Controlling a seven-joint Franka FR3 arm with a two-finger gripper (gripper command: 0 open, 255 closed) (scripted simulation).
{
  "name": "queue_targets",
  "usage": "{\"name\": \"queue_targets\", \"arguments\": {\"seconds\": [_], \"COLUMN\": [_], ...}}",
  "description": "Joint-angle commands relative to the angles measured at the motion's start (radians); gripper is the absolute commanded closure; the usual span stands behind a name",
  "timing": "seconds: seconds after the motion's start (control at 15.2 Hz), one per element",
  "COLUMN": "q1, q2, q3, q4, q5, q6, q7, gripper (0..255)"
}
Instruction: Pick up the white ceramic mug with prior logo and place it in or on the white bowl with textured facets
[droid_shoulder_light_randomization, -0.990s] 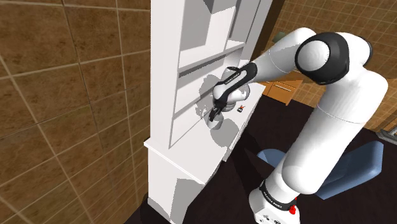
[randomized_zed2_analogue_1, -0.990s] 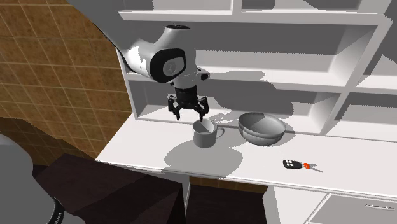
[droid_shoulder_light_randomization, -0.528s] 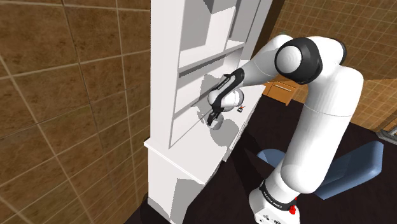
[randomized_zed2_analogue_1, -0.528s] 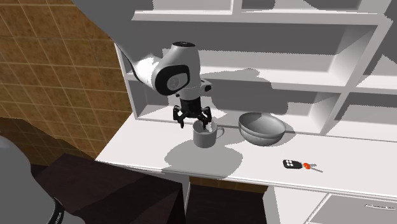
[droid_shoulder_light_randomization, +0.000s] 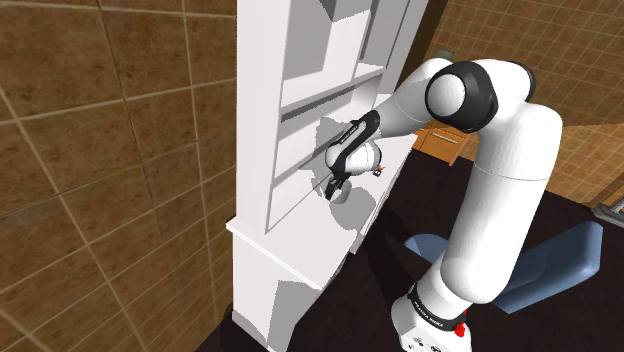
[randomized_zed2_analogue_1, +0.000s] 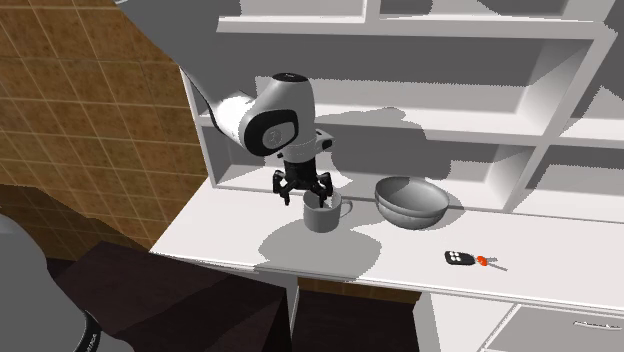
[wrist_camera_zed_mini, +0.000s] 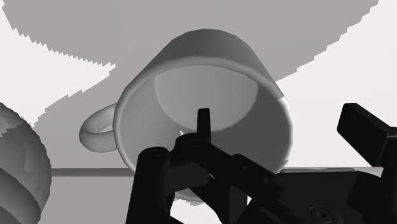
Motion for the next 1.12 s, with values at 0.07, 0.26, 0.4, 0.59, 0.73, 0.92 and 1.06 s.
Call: {"name": "queue_targets", "arguments": {"seconds": [0.07, 0.26, 0.4, 0.59, 0.73, 0.92, 1.06], "q1": [0.0, 0.0, 0.0, 0.0, 0.0, 0.015, 0.024], "q2": [0.0, 0.0, 0.0, 0.0, 0.0, -0.041, -0.068], "q3": [0.0, 0.0, 0.0, 0.0, 0.0, -0.021, -0.033], "q4": [0.0, 0.0, 0.0, 0.0, 0.0, -0.004, -0.005], "q5": [0.0, 0.0, 0.0, 0.0, 0.0, -0.031, -0.052], "q6": [0.0, 0.0, 0.0, 0.0, 0.0, -0.035, -0.059], "q7": [0.0, 0.0, 0.0, 0.0, 0.0, 0.023, 0.038], "gripper": [0, 255, 255, 255, 255, 255, 255]}}
